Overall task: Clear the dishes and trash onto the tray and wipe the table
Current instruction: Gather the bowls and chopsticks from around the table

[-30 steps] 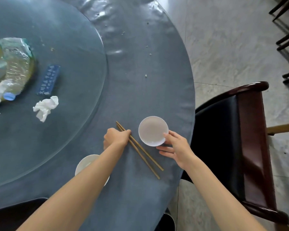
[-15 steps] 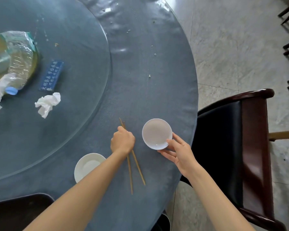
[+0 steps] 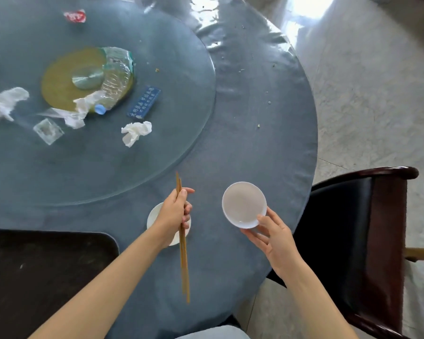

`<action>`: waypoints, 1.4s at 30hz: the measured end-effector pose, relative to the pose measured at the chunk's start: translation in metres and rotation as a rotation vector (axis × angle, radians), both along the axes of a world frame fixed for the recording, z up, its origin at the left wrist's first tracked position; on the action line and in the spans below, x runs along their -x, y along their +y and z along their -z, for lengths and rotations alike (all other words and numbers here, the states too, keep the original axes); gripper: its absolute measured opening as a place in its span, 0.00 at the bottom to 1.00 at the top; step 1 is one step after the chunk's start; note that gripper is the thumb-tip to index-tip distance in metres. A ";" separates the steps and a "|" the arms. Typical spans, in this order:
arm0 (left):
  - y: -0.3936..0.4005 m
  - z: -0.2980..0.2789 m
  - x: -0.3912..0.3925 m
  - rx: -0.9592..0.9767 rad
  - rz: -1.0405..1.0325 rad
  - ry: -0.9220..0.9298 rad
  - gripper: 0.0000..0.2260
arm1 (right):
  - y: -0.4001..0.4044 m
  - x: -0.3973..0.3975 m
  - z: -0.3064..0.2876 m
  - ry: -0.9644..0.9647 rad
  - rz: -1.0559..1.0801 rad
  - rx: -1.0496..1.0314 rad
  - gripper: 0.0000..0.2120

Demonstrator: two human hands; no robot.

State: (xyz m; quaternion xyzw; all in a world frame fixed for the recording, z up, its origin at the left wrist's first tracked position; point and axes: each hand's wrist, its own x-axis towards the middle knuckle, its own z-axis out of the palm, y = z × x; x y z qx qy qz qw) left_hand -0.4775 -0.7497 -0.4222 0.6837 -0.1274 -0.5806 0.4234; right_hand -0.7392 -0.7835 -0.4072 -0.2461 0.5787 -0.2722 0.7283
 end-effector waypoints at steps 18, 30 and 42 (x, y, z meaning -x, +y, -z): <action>0.399 -0.064 -0.135 0.359 -0.696 0.466 0.18 | 0.262 -0.193 -0.039 -0.041 -0.423 0.041 0.16; 0.670 -0.052 -0.189 0.535 -1.145 0.406 0.14 | 0.467 -0.333 -0.048 -0.044 -0.844 -0.002 0.14; 0.855 -0.041 -0.264 0.593 -1.618 0.345 0.13 | 0.622 -0.511 -0.038 -0.022 -1.348 0.067 0.14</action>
